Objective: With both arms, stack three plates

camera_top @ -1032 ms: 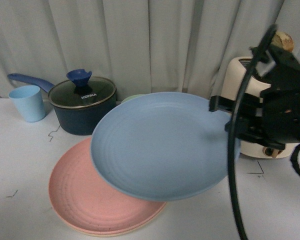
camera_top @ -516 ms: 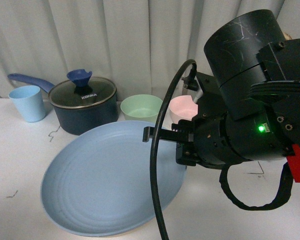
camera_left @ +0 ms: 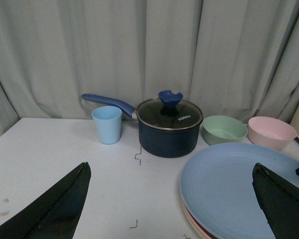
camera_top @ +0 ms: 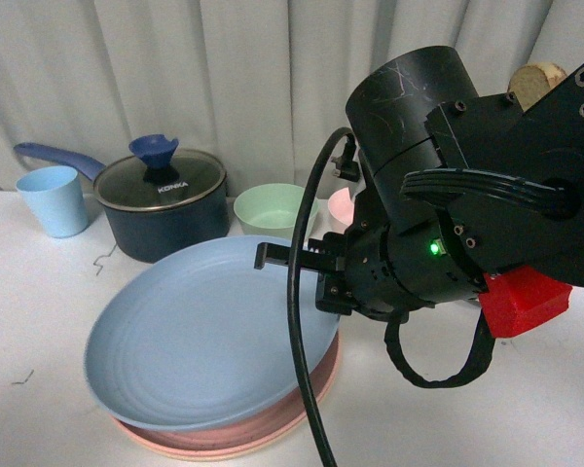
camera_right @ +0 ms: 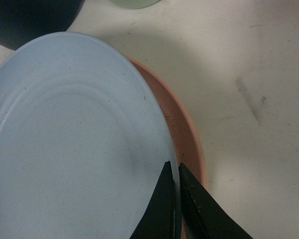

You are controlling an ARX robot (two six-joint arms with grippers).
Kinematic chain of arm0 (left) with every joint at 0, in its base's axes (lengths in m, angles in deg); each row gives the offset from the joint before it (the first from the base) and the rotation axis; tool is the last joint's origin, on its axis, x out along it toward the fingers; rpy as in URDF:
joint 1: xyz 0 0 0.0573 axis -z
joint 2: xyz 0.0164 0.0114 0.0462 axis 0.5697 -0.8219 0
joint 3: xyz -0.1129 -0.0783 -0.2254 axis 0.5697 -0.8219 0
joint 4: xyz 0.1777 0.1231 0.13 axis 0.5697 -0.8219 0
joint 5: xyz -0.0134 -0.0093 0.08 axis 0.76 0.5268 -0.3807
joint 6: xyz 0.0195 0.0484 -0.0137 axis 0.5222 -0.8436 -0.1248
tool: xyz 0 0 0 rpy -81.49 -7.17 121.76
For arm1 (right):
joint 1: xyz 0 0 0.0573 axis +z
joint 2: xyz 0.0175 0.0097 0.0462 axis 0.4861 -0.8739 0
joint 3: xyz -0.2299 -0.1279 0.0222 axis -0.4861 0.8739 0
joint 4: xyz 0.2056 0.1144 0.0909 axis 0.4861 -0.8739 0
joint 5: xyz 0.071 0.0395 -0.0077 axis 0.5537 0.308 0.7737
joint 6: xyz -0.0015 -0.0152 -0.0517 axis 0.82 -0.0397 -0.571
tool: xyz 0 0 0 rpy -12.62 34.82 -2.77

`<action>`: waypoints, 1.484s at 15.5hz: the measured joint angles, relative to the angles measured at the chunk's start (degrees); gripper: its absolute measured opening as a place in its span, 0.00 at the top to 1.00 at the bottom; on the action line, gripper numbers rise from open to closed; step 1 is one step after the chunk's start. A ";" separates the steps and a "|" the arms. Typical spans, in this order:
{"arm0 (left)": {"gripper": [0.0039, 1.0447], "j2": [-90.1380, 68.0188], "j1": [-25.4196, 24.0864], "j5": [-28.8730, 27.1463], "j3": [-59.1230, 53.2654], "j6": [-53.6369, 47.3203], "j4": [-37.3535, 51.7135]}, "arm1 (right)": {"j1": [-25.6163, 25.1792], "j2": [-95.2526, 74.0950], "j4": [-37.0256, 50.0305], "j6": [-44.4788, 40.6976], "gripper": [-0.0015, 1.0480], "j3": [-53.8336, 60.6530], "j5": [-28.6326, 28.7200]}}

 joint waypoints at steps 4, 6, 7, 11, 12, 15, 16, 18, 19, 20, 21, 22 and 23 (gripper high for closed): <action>0.06 0.00 0.00 0.00 0.00 0.00 -0.02 | 0.63 -0.76 1.05 0.17 0.97 -0.13 -0.57; 0.06 0.00 0.00 0.00 0.00 0.00 -0.02 | 0.55 -1.36 1.18 0.20 0.97 -0.13 -0.92; 0.06 0.00 0.00 0.00 0.00 0.00 -0.02 | 0.22 -1.46 1.09 0.17 0.97 -0.13 -0.92; 0.06 0.00 0.00 0.00 0.00 0.00 -0.02 | 0.20 -1.46 0.87 0.15 0.97 0.04 -0.90; 0.06 0.00 0.00 0.00 0.00 0.02 -0.02 | 0.20 -1.46 0.57 0.17 0.93 0.13 -0.68; 0.06 0.00 0.00 0.00 0.00 0.00 -0.02 | -0.26 -1.03 -0.22 0.17 0.62 0.79 0.02; 0.06 0.00 0.00 0.00 0.00 0.00 -0.02 | -0.68 -0.04 -0.24 0.17 0.52 1.33 0.44; 0.06 0.00 0.00 0.00 0.00 0.00 -0.02 | -2.29 5.05 -0.59 1.29 0.29 2.54 2.86; 0.06 0.00 0.00 0.00 0.00 0.00 -0.02 | -3.37 8.31 -0.68 2.12 0.19 3.13 4.37; 0.06 0.00 0.00 0.00 0.00 0.00 -0.02 | -4.39 11.69 -0.48 2.82 0.08 4.02 5.90; 0.06 0.00 0.00 0.00 0.00 0.00 -0.02 | -5.49 15.30 -0.26 3.78 0.05 5.14 7.45; 0.06 0.00 0.00 0.00 0.00 0.00 -0.02 | -6.69 19.37 -0.04 4.33 0.07 6.36 9.14; 0.06 0.00 0.00 0.00 0.00 0.00 -0.02 | -8.07 23.56 -0.15 4.83 0.06 7.28 10.86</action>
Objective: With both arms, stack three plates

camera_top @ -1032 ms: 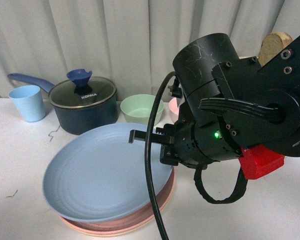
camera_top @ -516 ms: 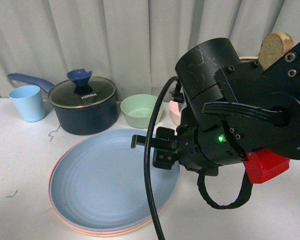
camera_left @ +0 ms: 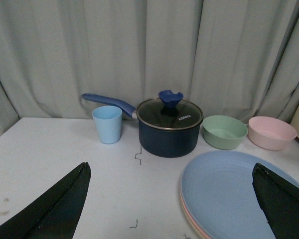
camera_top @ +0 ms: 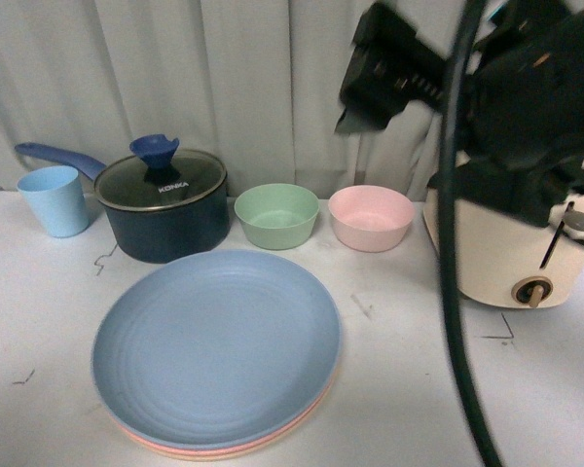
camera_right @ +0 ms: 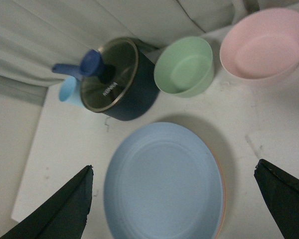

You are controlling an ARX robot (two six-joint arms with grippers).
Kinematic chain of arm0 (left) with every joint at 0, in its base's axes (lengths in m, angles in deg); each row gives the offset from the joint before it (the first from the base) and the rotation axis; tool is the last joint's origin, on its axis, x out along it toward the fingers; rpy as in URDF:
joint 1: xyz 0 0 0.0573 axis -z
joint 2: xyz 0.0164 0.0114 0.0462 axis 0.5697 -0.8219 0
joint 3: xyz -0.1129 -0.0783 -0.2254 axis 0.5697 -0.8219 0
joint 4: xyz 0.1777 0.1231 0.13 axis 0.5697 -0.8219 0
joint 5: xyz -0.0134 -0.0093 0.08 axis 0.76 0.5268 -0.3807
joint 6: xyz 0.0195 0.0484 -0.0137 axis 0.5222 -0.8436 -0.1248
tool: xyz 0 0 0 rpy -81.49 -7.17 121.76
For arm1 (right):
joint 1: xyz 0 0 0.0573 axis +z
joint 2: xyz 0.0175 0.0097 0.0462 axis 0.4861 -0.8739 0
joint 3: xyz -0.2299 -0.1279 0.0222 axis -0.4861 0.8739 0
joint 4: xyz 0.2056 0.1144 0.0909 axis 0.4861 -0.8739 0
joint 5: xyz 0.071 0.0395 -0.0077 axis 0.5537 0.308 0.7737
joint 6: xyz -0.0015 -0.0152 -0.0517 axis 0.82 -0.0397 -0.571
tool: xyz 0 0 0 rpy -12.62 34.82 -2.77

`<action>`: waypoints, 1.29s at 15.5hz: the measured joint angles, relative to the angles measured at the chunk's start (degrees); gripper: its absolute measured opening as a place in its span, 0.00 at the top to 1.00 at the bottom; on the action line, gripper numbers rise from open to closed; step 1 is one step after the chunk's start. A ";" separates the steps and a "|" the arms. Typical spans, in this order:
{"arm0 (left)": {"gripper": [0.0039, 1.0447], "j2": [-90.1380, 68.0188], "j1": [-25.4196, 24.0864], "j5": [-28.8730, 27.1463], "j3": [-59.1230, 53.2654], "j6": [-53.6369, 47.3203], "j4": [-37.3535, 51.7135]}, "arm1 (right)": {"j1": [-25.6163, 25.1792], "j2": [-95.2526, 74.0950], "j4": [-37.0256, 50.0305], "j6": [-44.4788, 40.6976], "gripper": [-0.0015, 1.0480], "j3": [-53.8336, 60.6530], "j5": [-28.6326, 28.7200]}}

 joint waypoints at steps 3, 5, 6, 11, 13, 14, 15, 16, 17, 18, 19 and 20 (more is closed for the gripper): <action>0.06 0.00 0.00 0.00 0.00 0.02 0.00 | -9.62 32.94 25.94 -29.46 0.57 29.57 -23.02; 0.06 0.00 0.00 0.00 0.00 0.00 0.00 | -13.92 57.00 19.45 -33.46 0.98 46.93 -17.38; 0.06 0.00 0.00 0.02 0.00 0.00 0.00 | -14.99 62.36 18.21 -33.59 0.98 51.04 -16.35; 0.06 0.00 0.00 0.00 0.00 0.00 -0.02 | -21.29 68.00 15.63 -33.64 0.98 53.29 -11.02; 0.06 0.00 0.00 0.02 0.00 0.00 0.00 | -21.22 69.00 15.23 -33.66 0.98 53.53 -10.32; 0.06 0.00 0.00 0.00 0.00 0.00 0.00 | -21.05 69.61 15.04 -33.66 0.98 53.64 -10.16; 0.06 0.00 0.00 0.00 0.00 0.00 0.00 | -20.87 69.81 14.88 -33.66 0.98 53.70 -10.21; 0.06 0.00 0.00 0.00 0.00 0.02 0.00 | -20.94 70.18 14.60 -33.66 0.98 53.81 -10.25; 0.06 0.00 0.00 0.00 0.00 0.02 0.00 | -20.94 70.73 14.01 -33.66 0.98 54.03 -10.27; 0.06 0.00 0.00 0.00 0.00 0.00 0.00 | -20.94 71.89 13.07 -33.66 0.98 54.53 -10.25; 0.06 0.00 0.00 0.00 0.00 0.00 0.00 | -20.94 73.13 12.17 -33.66 0.98 54.90 -10.23; 0.06 0.00 0.00 0.00 0.00 0.00 0.00 | -20.94 74.42 11.19 -33.66 0.98 55.15 -10.23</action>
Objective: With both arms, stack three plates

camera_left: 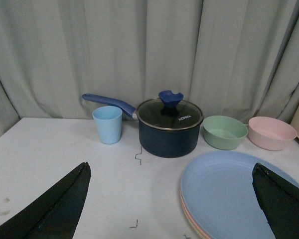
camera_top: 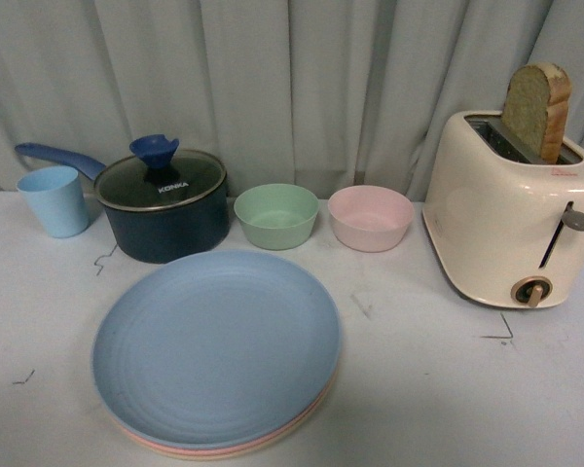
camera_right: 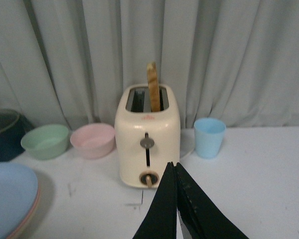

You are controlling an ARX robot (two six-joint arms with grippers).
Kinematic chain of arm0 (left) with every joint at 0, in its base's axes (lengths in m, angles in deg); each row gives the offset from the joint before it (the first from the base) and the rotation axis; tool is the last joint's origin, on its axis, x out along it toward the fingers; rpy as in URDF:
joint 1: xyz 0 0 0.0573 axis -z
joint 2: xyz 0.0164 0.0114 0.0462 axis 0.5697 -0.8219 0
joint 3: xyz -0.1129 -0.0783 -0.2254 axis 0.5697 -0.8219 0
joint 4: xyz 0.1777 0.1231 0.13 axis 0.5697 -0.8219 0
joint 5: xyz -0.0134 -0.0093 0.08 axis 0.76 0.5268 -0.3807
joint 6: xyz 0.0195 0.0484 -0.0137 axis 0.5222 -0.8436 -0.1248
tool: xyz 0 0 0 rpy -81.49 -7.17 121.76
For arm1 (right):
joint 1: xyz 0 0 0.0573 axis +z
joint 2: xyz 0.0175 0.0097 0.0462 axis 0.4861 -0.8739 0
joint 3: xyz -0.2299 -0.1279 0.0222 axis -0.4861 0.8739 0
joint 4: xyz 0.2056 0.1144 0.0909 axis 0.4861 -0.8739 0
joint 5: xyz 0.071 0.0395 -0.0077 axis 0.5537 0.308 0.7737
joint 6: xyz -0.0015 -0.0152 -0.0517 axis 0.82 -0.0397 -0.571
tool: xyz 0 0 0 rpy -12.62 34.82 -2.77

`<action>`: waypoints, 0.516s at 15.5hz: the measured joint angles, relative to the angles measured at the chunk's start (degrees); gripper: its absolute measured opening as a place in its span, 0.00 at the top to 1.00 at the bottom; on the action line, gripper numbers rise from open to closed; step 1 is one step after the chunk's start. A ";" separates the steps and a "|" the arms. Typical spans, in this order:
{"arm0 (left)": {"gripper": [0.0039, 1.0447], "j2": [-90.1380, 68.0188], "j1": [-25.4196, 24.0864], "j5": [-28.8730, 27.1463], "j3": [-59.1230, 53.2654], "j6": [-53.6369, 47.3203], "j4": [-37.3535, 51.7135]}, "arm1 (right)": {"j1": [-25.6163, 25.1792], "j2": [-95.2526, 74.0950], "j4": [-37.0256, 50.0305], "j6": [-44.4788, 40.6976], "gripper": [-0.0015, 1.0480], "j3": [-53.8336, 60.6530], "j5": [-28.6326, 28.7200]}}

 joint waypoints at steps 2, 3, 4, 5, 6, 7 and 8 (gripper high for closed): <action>0.06 0.00 0.00 0.00 0.00 0.02 0.00 | 0.00 2.14 -0.04 0.00 0.98 1.44 0.00; 0.06 0.00 0.00 0.00 0.00 0.02 0.00 | 0.00 3.85 -1.49 0.00 0.98 1.44 -0.02; 0.06 0.00 0.00 0.00 0.00 0.00 0.00 | 0.00 4.83 -2.32 0.00 0.98 1.44 0.00; 0.06 0.00 0.00 0.00 0.00 0.02 0.00 | 0.00 5.99 -3.63 0.00 0.98 1.44 -0.02; 0.06 0.00 0.00 0.00 0.00 0.02 0.00 | 0.00 6.99 -4.72 0.00 0.98 1.44 0.00; 0.06 0.00 0.00 0.00 0.00 0.00 0.00 | 0.00 7.93 -5.66 0.00 0.98 1.44 0.00; 0.06 0.00 0.00 0.00 0.00 0.02 0.00 | 0.00 8.90 -6.49 0.00 0.98 1.44 0.00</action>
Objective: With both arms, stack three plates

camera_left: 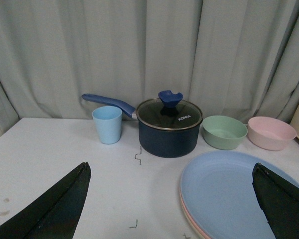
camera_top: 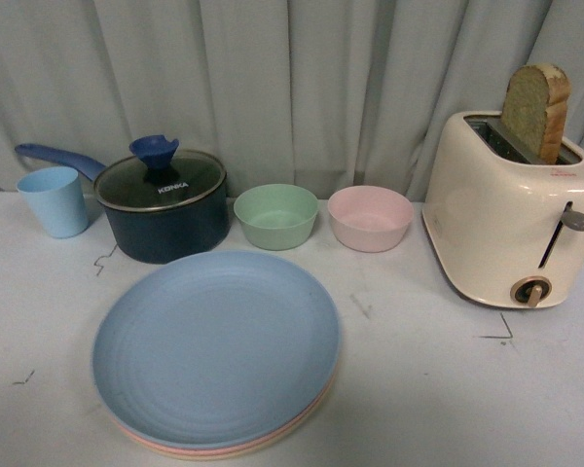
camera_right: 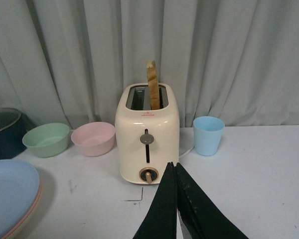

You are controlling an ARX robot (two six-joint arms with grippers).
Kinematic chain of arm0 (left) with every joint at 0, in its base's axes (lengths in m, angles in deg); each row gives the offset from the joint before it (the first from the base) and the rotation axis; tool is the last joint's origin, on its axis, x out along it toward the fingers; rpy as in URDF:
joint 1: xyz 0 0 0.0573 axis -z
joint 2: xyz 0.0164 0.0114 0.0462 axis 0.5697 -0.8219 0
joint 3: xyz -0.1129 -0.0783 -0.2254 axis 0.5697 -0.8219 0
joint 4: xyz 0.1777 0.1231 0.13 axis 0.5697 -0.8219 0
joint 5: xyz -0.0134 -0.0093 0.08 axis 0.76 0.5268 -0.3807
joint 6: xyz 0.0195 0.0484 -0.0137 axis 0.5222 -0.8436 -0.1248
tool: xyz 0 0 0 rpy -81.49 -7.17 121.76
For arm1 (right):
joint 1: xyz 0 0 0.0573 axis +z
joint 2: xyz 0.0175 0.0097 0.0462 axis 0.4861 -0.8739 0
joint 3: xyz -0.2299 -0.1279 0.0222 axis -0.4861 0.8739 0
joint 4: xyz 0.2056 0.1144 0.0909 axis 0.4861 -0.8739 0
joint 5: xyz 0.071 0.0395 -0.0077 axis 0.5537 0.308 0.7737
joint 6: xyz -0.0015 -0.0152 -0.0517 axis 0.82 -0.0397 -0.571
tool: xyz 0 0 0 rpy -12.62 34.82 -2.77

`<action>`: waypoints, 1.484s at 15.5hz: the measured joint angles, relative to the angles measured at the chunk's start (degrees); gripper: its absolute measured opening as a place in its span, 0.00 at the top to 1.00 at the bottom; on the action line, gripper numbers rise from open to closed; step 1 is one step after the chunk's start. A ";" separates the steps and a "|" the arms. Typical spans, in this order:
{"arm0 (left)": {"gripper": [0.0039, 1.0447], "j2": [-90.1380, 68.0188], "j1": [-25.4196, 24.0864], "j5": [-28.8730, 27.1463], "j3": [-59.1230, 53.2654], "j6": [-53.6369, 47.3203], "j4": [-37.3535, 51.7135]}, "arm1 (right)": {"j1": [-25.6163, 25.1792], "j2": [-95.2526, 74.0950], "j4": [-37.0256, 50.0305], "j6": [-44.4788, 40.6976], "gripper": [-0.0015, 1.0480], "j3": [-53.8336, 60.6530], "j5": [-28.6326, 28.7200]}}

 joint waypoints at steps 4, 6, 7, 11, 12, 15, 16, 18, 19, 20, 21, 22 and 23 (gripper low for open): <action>0.06 0.00 0.00 -0.02 0.00 0.00 0.02 | 0.00 9.49 -10.58 0.00 0.98 -0.02 -0.02; 0.06 0.00 0.00 0.00 0.00 -0.02 0.00 | 0.00 9.57 -10.21 0.00 0.98 -0.02 0.00; 0.06 0.00 0.00 0.00 0.00 -0.02 0.00 | 0.00 9.55 -10.19 -0.02 0.57 -0.02 0.00; 0.06 0.00 0.00 0.00 0.00 -0.02 0.00 | 0.00 9.55 -10.19 -0.04 0.20 -0.02 0.00; 0.06 0.00 0.00 0.00 0.00 -0.02 0.00 | 0.00 9.55 -10.19 -0.02 0.17 -0.02 0.00; 0.06 0.00 0.00 0.00 0.00 -0.02 0.00 | 0.00 9.55 -10.19 -0.02 0.08 -0.02 0.00; 0.06 0.00 0.00 0.00 0.00 -0.02 0.00 | 0.00 9.55 -10.19 -0.02 0.06 -0.02 0.00; 0.06 0.00 0.00 0.00 0.00 -0.02 0.00 | 0.00 9.55 -10.19 -0.02 0.04 -0.02 0.00; 0.06 0.00 0.00 0.00 0.00 -0.02 0.00 | 0.00 9.55 -10.19 -0.02 0.05 -0.02 0.00; 0.06 0.00 0.00 0.00 0.00 -0.02 0.00 | 0.00 9.55 -10.19 -0.02 0.07 -0.02 0.00; 0.06 0.00 0.00 0.00 0.00 -0.02 0.00 | 0.00 9.55 -10.21 -0.02 0.06 -0.02 0.00; 0.06 0.00 0.00 0.00 0.00 -0.02 0.00 | 0.00 9.55 -10.19 -0.02 0.06 -0.02 0.00; 0.06 0.00 0.00 0.00 0.00 -0.02 0.00 | 0.00 9.55 -10.19 -0.02 0.06 -0.02 0.00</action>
